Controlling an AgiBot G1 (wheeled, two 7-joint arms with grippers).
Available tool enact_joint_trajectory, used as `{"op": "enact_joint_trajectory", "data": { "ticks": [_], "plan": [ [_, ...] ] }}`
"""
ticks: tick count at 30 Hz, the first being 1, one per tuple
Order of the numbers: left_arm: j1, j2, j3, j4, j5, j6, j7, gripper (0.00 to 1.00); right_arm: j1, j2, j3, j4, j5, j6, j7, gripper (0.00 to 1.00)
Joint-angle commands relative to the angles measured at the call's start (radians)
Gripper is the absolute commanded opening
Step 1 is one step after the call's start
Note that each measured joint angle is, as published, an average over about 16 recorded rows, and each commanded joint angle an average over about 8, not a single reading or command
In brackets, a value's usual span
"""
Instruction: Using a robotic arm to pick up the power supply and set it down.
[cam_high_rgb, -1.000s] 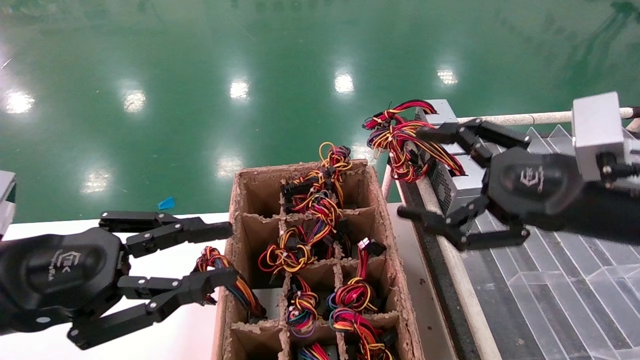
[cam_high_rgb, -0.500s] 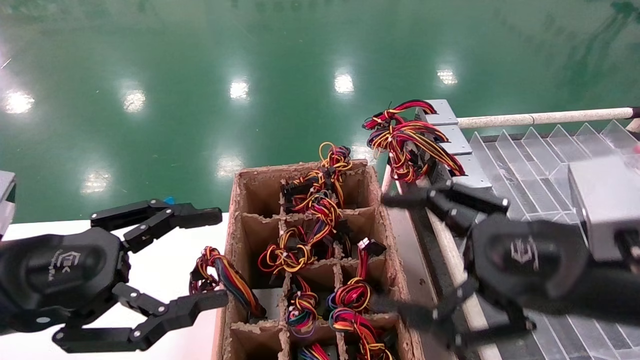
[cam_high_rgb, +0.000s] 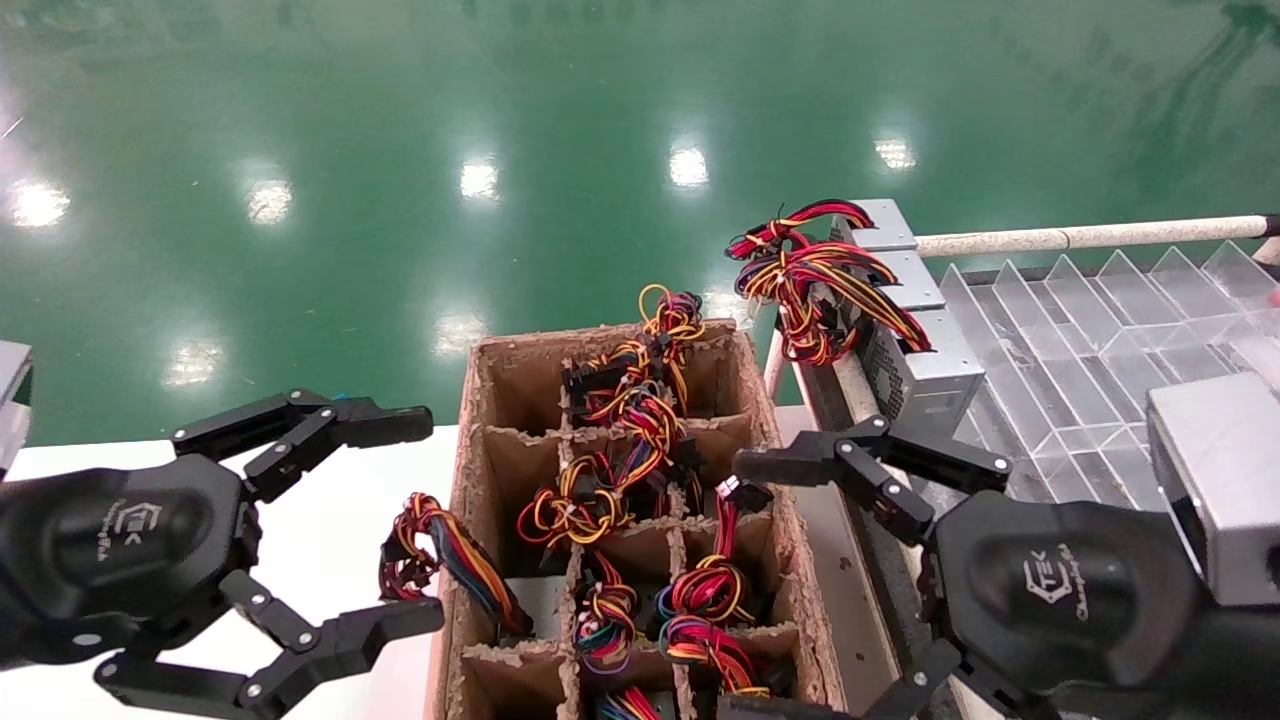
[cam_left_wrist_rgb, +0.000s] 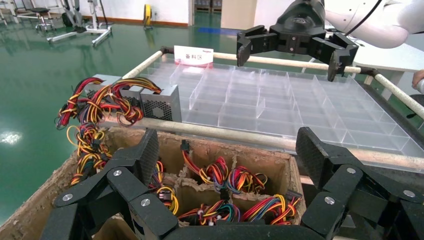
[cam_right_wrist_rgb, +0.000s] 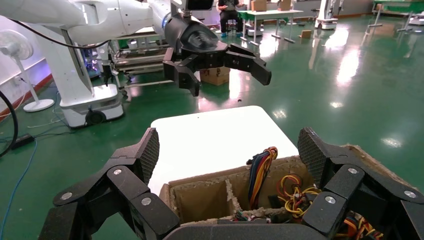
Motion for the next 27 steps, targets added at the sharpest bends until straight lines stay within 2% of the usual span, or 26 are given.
{"op": "enact_joint_trajectory", "data": {
  "ticks": [1, 27],
  "plan": [
    [0.0, 0.0, 0.0, 0.0, 0.0, 0.0, 0.0, 1.0, 0.004, -0.001, -0.001, -0.005, -0.001, 0.0, -0.002, 1.0],
    [0.0, 0.0, 0.0, 0.0, 0.0, 0.0, 0.0, 1.0, 0.021, -0.004, -0.008, -0.029, -0.011, -0.002, -0.011, 1.0]
  ]
}}
